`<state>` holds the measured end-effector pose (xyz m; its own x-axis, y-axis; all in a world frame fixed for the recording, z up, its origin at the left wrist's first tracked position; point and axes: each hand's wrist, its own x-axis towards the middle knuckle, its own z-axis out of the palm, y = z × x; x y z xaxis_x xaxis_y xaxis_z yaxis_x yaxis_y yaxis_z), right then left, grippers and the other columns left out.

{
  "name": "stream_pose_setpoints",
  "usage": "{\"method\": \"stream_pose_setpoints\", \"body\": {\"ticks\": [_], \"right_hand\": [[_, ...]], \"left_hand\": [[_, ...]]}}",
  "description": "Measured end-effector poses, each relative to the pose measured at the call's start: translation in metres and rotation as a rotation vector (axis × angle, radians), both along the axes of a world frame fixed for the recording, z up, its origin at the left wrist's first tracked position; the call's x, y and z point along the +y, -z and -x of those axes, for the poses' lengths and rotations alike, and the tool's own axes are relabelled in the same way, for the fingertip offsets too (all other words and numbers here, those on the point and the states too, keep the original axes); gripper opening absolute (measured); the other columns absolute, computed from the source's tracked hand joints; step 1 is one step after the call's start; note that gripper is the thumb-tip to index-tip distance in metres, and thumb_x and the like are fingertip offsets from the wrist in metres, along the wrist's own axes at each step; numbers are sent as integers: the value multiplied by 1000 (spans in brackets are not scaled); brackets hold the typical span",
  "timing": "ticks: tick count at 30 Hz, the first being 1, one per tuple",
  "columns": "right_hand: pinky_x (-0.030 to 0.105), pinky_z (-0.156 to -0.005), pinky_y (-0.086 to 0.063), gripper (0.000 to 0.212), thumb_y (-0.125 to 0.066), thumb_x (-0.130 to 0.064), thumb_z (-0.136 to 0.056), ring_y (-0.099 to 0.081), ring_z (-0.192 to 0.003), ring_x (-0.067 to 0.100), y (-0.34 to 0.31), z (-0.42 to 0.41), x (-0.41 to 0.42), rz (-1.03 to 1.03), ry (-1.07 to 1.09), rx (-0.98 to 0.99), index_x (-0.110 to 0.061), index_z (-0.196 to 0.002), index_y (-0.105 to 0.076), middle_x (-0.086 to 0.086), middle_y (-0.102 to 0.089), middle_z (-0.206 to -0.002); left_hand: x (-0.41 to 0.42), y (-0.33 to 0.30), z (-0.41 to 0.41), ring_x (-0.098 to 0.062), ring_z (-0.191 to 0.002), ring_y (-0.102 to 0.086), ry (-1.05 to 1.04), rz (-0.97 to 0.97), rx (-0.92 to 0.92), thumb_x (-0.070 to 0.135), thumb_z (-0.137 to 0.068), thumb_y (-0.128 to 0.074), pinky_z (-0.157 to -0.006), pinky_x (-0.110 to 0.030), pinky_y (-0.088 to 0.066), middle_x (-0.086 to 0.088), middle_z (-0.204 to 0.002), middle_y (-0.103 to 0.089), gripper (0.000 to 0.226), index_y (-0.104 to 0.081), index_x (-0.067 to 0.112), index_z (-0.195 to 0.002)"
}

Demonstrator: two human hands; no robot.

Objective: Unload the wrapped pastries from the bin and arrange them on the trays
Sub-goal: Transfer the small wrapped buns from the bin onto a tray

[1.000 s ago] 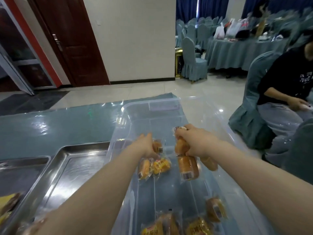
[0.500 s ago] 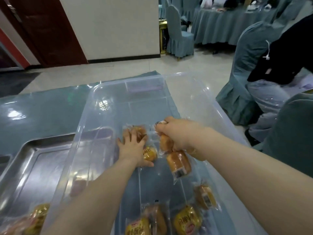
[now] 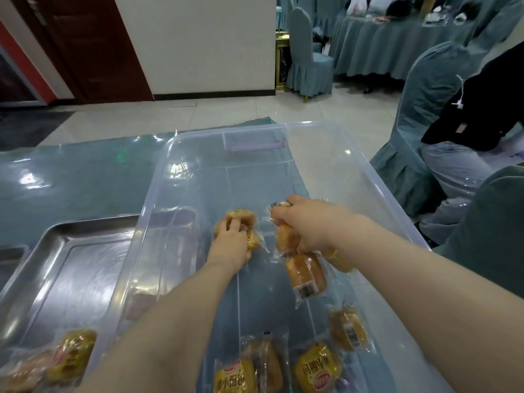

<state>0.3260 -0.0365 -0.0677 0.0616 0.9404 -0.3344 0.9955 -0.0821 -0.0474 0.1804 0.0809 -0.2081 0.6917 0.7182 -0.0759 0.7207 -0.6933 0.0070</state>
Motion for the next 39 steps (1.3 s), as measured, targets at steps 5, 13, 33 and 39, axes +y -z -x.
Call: {"method": "stream_pose_setpoints", "body": {"ticks": [5,13,33,39], "right_hand": [[40,-75,-53,67,-78,-21,-69,-56,-91,26,-3,0,-2,-64,29,4,-36,-121,-38,1,-42,-117],[38,-80,-50,66,-76,-26,-68,-55,-96,26,-28,-16,-10,-325,196,129,-36,-121,-38,0,-38,-126],[27,-74,-36,66,-83,-40,-59,-48,-90,8,-133,197,-10,-865,93,498,-44,-109,-40,-13,-49,-103],[15,-69,-32,66,-83,-39,-61,-46,-93,8,-107,296,19,-757,-17,527,-38,-113,-42,-10,-46,-109]], "left_hand": [[-6,-18,0,-32,-128,-25,52,-21,-24,30,-87,-57,-106,-36,-32,-5,-144,-25,45,-48,11,-128],[3,-122,-16,-32,-124,-27,64,-145,-289,26,-85,-61,-101,-37,-35,-9,-139,-29,41,-52,5,-119],[-49,-189,288,-19,-119,-22,-174,-236,-787,33,-79,-71,-103,-43,-29,-2,-136,-40,46,-59,22,-122],[-54,-107,380,-21,-126,-23,-340,-10,-642,45,-80,-65,-104,-43,-31,5,-139,-38,42,-59,30,-119]]}}
